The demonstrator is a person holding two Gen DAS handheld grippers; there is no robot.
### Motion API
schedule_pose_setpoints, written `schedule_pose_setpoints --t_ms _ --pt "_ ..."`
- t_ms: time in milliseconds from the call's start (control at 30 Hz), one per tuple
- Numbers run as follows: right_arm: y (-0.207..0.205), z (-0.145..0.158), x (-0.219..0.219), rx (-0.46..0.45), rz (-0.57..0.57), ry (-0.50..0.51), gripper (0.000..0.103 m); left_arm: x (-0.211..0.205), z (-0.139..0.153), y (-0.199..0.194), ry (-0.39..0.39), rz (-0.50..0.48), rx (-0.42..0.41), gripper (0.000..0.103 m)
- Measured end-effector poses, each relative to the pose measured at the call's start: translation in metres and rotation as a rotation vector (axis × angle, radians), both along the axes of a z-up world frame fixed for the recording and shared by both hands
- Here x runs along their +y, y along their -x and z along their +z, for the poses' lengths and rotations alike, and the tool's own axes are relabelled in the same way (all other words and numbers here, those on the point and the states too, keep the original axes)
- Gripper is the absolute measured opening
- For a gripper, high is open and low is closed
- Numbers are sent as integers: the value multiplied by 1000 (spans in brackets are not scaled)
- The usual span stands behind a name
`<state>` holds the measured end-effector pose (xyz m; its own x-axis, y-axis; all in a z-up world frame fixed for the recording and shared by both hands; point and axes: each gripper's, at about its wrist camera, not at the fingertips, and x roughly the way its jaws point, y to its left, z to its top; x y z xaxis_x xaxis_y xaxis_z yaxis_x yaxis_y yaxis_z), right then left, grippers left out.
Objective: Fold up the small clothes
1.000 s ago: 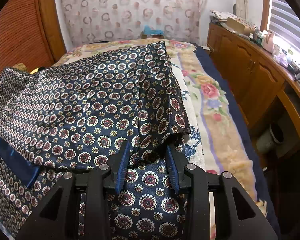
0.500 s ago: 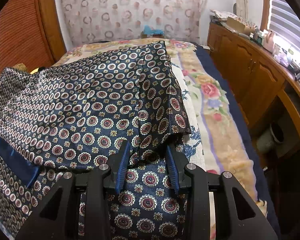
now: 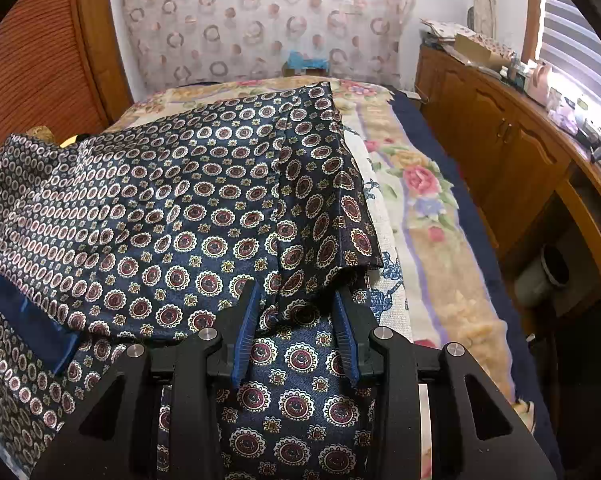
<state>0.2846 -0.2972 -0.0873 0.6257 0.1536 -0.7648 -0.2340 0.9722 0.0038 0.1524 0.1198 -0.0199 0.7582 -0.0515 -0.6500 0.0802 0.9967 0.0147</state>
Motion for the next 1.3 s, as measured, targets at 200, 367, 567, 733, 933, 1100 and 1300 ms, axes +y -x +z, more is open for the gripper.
schedule_pose_setpoints --t_ms 200,367,567,733,933,1100,1300 --pt "0 0 0 0 0 0 35 25 -13 -26 -49 66 37 39" --pt "0 0 0 0 0 1 35 33 -28 -43 -69 84 75 29" --pt "0 0 1 -1 -1 3 35 35 -31 -49 -61 85 64 4" --pt "1 -1 3 -6 -2 20 36 23 -20 -41 -56 56 33 0" --pt "-3 4 -5 37 3 -103 5 7 -9 -34 -37 12 9 0" --pt "1 18 -4 -18 33 -93 1 1 2 -22 19 -1 -28 0" --pt "29 39 -10 -99 58 -80 1 -4 19 9 71 -20 -94 0"
